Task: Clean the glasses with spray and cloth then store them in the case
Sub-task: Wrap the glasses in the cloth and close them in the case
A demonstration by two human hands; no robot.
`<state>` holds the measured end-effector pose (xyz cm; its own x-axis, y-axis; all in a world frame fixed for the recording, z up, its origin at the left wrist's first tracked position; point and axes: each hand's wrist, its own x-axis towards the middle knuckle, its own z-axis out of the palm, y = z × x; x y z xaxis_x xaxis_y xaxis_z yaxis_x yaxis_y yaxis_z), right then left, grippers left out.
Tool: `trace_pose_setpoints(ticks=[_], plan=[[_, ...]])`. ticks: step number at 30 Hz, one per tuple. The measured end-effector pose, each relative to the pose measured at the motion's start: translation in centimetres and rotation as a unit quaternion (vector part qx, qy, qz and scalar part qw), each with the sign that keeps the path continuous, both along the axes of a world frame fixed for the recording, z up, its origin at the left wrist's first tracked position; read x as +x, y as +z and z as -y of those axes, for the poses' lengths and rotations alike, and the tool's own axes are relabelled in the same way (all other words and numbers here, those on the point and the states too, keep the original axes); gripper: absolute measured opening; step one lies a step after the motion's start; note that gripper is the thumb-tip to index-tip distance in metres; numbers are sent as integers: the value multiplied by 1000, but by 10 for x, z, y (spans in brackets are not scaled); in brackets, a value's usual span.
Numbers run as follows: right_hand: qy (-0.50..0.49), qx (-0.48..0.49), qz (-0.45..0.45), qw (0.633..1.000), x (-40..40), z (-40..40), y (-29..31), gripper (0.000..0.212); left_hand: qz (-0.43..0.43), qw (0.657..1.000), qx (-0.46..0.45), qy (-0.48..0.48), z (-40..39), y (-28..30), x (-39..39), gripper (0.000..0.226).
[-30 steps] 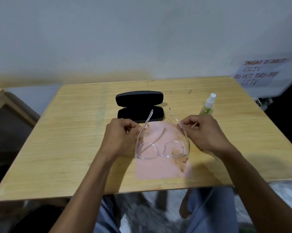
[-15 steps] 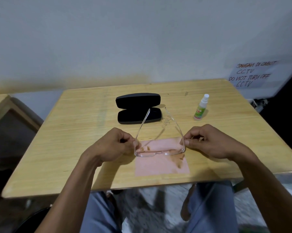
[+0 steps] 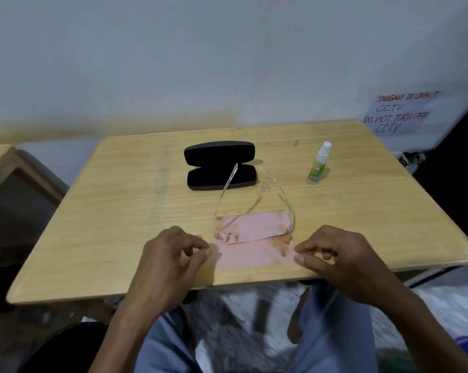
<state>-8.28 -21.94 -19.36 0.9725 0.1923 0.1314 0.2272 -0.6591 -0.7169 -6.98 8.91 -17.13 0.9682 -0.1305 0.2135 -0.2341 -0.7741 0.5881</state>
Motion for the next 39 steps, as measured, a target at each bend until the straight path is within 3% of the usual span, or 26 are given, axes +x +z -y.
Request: trace_pose_setpoints(ticks=[5,12,15,21,29,35,39], plan=[[-15,-35,-12,999,1,-7,-7,14,-21,999,27,-36,15,-18,-2,21],[-1,-73,39,997,4,-13,-12,4,43,996,65,-46,23,-29,0,9],[-10,-73,108,991,8,-17,-8,4,93,995,38,-22,29,-30,-1,3],[-66,-134,305,941,26,-29,1,11,204,978,35,34,42,-31,15,3],[-67,-232,405,882,41,-38,-15,4,287,938,169,98,54,-32,27,19],[-82,-191,395,895,46,-44,-20,12,319,919,193,127,59,-35,31,21],[-128,-77,365,919,32,-44,-15,13,358,923,79,114,51,-37,22,3]])
